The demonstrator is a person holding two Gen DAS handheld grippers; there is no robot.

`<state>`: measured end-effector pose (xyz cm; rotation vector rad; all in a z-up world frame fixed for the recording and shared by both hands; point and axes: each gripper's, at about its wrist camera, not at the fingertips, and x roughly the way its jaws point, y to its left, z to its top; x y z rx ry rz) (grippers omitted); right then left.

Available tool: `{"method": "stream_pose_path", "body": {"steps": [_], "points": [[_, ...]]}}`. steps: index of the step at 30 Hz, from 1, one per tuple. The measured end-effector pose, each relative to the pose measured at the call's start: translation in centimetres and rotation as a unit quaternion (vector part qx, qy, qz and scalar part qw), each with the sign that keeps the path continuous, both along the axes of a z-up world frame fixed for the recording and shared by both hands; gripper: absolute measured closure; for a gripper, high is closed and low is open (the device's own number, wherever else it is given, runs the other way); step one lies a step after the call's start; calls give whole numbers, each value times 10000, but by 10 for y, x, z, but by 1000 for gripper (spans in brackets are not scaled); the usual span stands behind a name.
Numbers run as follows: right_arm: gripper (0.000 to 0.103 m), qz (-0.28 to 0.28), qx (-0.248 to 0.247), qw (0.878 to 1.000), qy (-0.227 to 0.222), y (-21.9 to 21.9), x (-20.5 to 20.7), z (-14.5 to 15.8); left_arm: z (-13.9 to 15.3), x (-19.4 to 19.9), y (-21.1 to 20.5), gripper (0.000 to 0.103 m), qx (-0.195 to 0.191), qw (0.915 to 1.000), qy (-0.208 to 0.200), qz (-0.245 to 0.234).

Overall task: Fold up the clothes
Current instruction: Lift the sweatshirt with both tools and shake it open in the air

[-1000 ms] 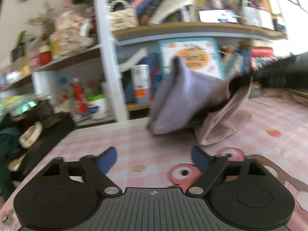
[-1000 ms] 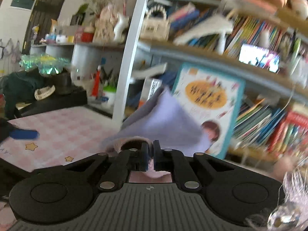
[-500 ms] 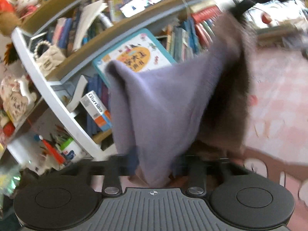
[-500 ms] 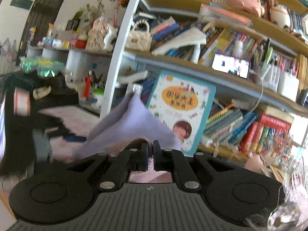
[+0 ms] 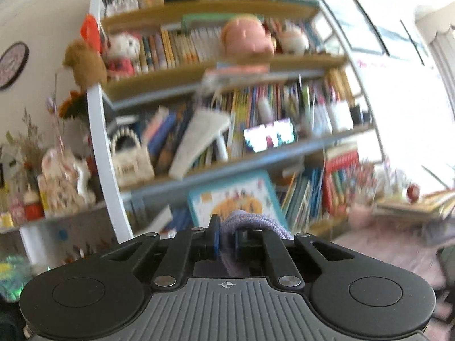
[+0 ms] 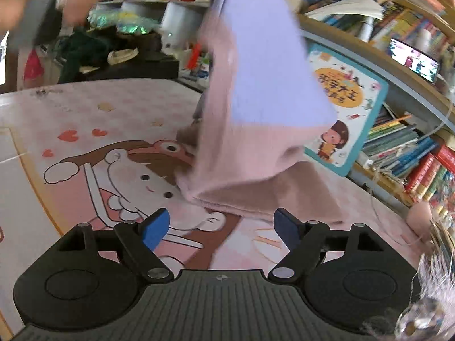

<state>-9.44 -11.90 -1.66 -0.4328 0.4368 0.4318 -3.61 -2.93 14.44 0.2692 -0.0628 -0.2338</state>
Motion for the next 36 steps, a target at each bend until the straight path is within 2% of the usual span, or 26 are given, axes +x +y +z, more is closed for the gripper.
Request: {"method": "stream_pose_path", "body": {"steps": [7,11,13,14,15,16,17,18,20,23,27,31,33,36], "points": [[24,108,227,9996,143,28,7,-9,24,-18,19,94,-498,9986,74,-138],[24,66,178,9998,44,41,8,-13,29,-24,29,94,-650,9978,54,-97],[30,-16,55,10000,34,45,10,-17,32,-26,35,94,-725,9973,48,-59],[39,-89,7,9999,45,46,12,-17,33,-27,39,94,-760,9971,48,-34],[58,-136,9,9999,23,45,13,-17,34,-28,43,94,-795,9968,43,7],[69,-164,0,9999,-19,42,13,-17,35,-29,47,94,-826,9966,35,52],[87,-213,-29,9998,-60,39,13,-17,35,-30,52,94,-851,9963,25,95],[97,-283,2,9996,-91,32,14,-16,36,-32,57,94,-878,9960,5,158],[97,-446,271,9984,-221,13,12,-8,36,-37,67,94,-906,9954,-46,296],[97,-876,458,9919,-795,-16,1,13,36,-46,83,94,-973,9937,-167,529],[98,-1446,736,9711,-1749,-58,-24,59,38,-67,101,94,-1125,9893,-528,761],[98,-1537,1196,9433,-2686,-86,-64,106,41,-96,109,94,-1279,9839,-995,756],[98,-1475,1268,9253,-3256,-89,-88,125,43,-113,110,94,-1384,9782,-1321,806],[97,-1355,1179,8924,-4140,-86,-122,146,45,-141,116,94,-1717,9649,-1827,775]]}}
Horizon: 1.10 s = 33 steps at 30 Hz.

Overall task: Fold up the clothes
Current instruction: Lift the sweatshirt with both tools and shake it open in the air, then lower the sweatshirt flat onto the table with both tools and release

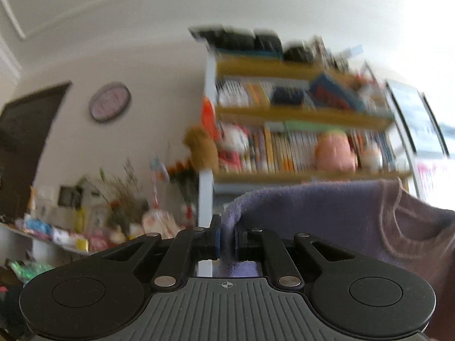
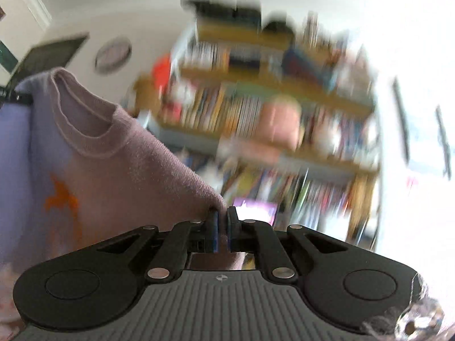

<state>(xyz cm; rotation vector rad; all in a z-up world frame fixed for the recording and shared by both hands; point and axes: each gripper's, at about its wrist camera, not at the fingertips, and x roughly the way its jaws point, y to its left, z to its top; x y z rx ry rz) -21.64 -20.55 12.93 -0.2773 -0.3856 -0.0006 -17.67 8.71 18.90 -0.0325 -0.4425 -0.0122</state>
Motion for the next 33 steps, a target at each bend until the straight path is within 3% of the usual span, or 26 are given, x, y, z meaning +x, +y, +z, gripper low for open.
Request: {"method": "stream_pose_path", "body": {"steps": [3,5,7,9,11,14,16,19,23,25,26,27,28,30,33], "points": [[97,12,-137,9986,-513,1,-21,14,-1,-14,5,94,-260,9992,-264,-149],[97,15,-177,9980,-608,-1,-25,19,-2,-8,6,94,-280,9992,-159,-238],[97,-24,-187,9988,-446,-5,-16,19,-7,11,9,94,-279,9985,216,-422],[97,-54,-92,9999,10,-12,7,14,-19,44,12,94,-242,9943,840,-613],[97,-52,94,9972,734,-24,38,4,-39,87,12,94,-213,9823,1676,-805],[97,-129,317,9807,1927,-44,95,-25,-82,160,9,94,-98,9475,3039,-991],[97,-249,278,9664,2544,-52,136,-50,-113,199,-1,94,166,9249,3674,-963],[97,-427,74,9500,3093,-52,193,-80,-134,238,-20,94,716,9088,4045,-726],[97,-594,-147,9335,3534,-46,262,-98,-141,285,-30,88,1080,8915,4368,-523],[97,-636,-154,9228,3796,-47,292,-109,-145,303,-30,76,1264,8797,4566,-401],[96,-657,-195,9152,3971,-44,304,-116,-146,307,-30,60,1358,8752,4633,-292],[94,-671,-243,9077,4135,-42,313,-124,-148,304,-30,42,1444,8740,4635,-189],[90,-676,-290,9019,4257,-41,322,-130,-148,299,-28,35,1514,8754,4589,-146],[65,-645,-317,8965,4372,-41,324,-137,-142,284,-24,30,1630,8804,4450,-195],[56,-392,-82,9051,4234,-44,298,-135,-131,247,-19,25,1806,8876,4224,-335]]}}
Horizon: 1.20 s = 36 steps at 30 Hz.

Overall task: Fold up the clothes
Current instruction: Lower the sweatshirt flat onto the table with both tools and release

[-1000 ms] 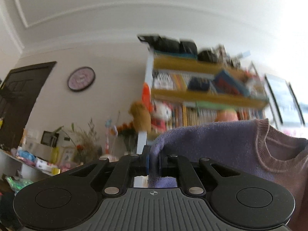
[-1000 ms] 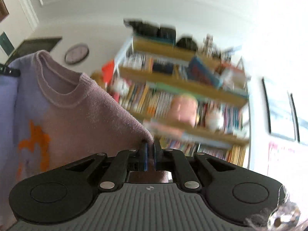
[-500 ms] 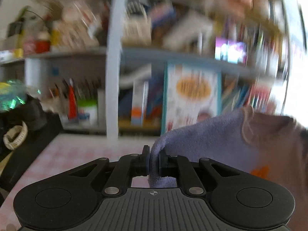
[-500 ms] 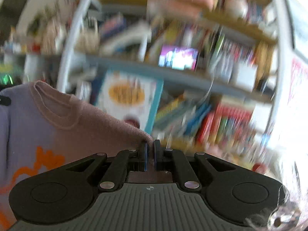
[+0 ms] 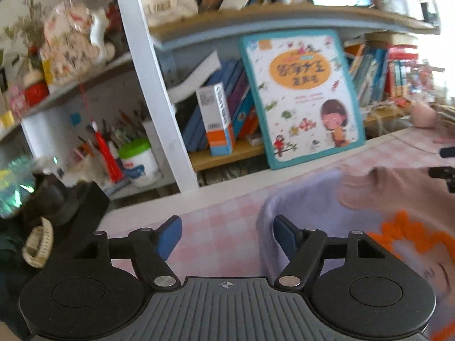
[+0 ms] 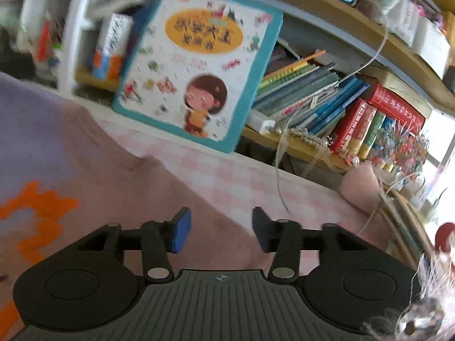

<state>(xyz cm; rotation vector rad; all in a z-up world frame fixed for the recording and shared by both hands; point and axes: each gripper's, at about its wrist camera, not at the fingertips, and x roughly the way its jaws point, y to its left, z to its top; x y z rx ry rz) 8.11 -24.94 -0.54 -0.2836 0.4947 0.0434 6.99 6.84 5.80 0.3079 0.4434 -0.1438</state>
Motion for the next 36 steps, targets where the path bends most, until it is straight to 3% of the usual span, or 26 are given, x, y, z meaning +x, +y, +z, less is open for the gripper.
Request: {"method": "stream_pose_path", "body": {"steps": [5,10,15,19,20,21,22,23,24,25,28,31,34,36], "points": [[52,542,475,9972,-208,3,-80,19,0,-67,3,24,-111,9988,46,-479],[49,1092,566,9924,42,20,-159,12,-17,-118,3,24,-329,9975,245,-571],[49,824,607,9945,217,25,-200,-6,-35,-137,13,24,-951,9938,530,-247],[49,644,952,9927,354,19,-203,-12,-50,-136,24,28,-1560,9836,894,-155],[49,647,938,9928,381,20,-202,-12,-53,-135,25,43,-1645,9815,956,-212],[49,653,902,9929,412,21,-200,-13,-56,-134,25,65,-1701,9797,1032,-259],[49,660,858,9932,430,22,-199,-13,-58,-131,26,74,-1756,9779,1102,-263],[49,665,813,9936,426,23,-199,-14,-60,-129,27,90,-1840,9758,1152,-264],[49,666,775,9939,414,24,-199,-14,-60,-127,30,100,-1922,9739,1179,-269],[49,668,745,9942,404,24,-199,-15,-58,-125,33,100,-1964,9732,1164,-279],[48,647,757,9943,376,23,-201,-16,-37,-118,49,101,-1814,9803,776,-114],[46,605,814,9942,359,22,-201,-17,-7,-100,74,101,-1377,9894,179,418],[45,562,836,9943,345,22,-200,-17,11,-65,103,100,-881,9904,-122,1061],[45,545,809,9947,320,24,-201,-18,10,-40,116,91,-403,9876,-141,1513]]}}
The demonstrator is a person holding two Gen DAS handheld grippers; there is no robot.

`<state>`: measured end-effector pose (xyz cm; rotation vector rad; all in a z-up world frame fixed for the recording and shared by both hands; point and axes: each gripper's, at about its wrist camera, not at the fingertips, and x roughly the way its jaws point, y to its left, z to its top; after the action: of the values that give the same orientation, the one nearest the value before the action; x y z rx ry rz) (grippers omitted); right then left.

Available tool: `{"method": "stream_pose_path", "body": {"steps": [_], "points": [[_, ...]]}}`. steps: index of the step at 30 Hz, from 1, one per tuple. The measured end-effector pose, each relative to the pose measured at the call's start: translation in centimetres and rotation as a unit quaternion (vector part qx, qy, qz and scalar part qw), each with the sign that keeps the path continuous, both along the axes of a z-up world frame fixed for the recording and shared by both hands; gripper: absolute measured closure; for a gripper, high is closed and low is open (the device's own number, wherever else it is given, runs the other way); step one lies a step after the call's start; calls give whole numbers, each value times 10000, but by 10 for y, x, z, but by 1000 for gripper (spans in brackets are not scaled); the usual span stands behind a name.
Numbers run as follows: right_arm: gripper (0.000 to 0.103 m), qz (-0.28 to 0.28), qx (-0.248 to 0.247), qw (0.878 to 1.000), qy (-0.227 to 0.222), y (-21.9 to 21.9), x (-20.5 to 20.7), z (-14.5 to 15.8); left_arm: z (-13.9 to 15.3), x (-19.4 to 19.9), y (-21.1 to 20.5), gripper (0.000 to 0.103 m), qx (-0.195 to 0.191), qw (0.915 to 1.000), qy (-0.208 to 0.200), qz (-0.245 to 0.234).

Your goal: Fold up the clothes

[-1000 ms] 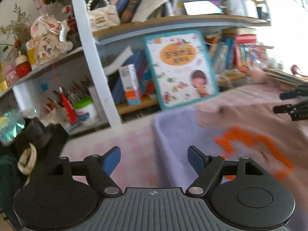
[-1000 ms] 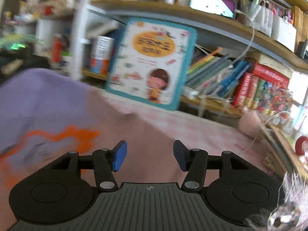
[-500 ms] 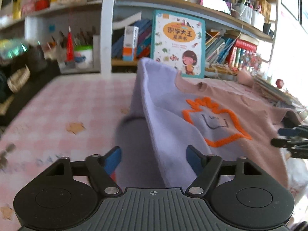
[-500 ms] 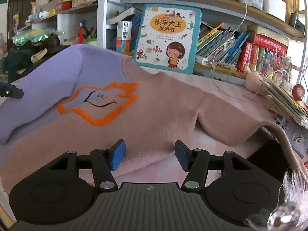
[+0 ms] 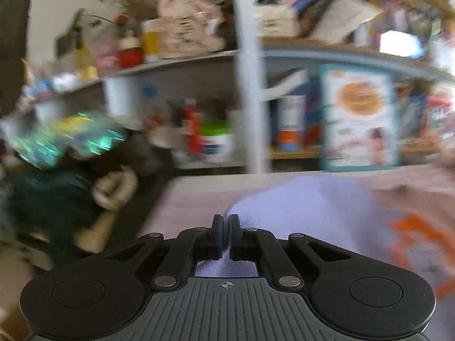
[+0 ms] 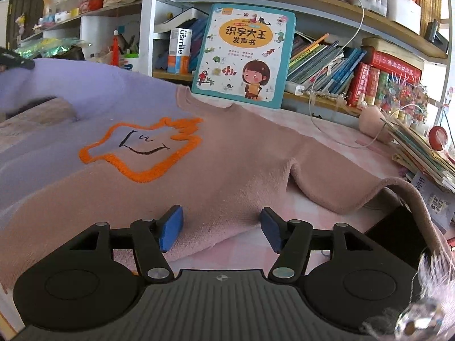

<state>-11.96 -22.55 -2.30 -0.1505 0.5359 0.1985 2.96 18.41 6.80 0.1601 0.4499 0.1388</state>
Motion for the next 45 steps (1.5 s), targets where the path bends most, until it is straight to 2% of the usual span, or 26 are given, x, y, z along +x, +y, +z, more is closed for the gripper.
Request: {"method": "stream_pose_path", "body": {"steps": [2,3,4,5,7,9,13,14,15,17,21,28,29,31,32,34,35,39,42,45], "points": [[45,-5,-22,10000,-18,1,0,0,-6,17,6,87,533,9973,47,510],[45,-9,-11,10000,-18,0,0,0,-10,22,6,80,821,9933,54,808],[44,-17,10,10000,-12,-1,0,0,-13,24,6,77,988,9900,54,1006],[44,-25,32,10000,-3,-2,0,0,-15,20,4,74,979,9902,12,995],[43,-42,91,9999,25,-3,1,0,-18,3,-6,69,593,9975,-34,385],[42,-61,171,9998,69,-5,3,0,-26,-16,-25,66,320,9991,104,-251],[41,-95,300,9994,118,-8,3,0,-45,-53,-65,65,19,9908,425,-1284],[42,-119,364,9992,141,-9,3,0,-49,-59,-72,59,-40,9877,507,-1477],[41,-141,459,9987,176,-11,4,0,-54,-64,-78,44,-96,9851,593,-1612],[41,-186,712,9970,258,-16,5,0,-63,-72,-88,34,-134,9804,753,-1816],[42,-261,1103,9930,320,-26,1,-2,-77,-70,-100,34,295,9780,910,-1852],[42,-304,1293,9906,317,-31,0,0,-76,-40,-87,35,-198,9803,1007,-1689],[42,-316,1327,9901,322,-32,0,0,-76,-33,-85,37,-246,9811,1017,-1629],[42,-331,1419,9888,336,-34,1,0,-78,-21,-81,50,-379,9821,1068,-1507],[42,-339,1476,9879,346,-36,1,0,-80,-15,-78,62,-503,9810,1114,-1505],[43,-363,1585,9860,368,-39,2,1,-82,-8,-68,68,-933,9763,1163,-1567],[43,-382,1633,9851,377,-41,2,1,-82,-6,-64,75,-1113,9740,1179,-1584],[43,-488,1804,9815,419,-48,10,2,-82,-4,-59,97,-1263,9736,1137,-1525],[43,-699,2024,9759,430,-57,22,2,-83,-7,-53,98,-1411,9733,1113,-1430],[43,-975,2389,9652,420,-70,30,3,-83,-14,-48,98,-1499,9739,1058,-1336]]}}
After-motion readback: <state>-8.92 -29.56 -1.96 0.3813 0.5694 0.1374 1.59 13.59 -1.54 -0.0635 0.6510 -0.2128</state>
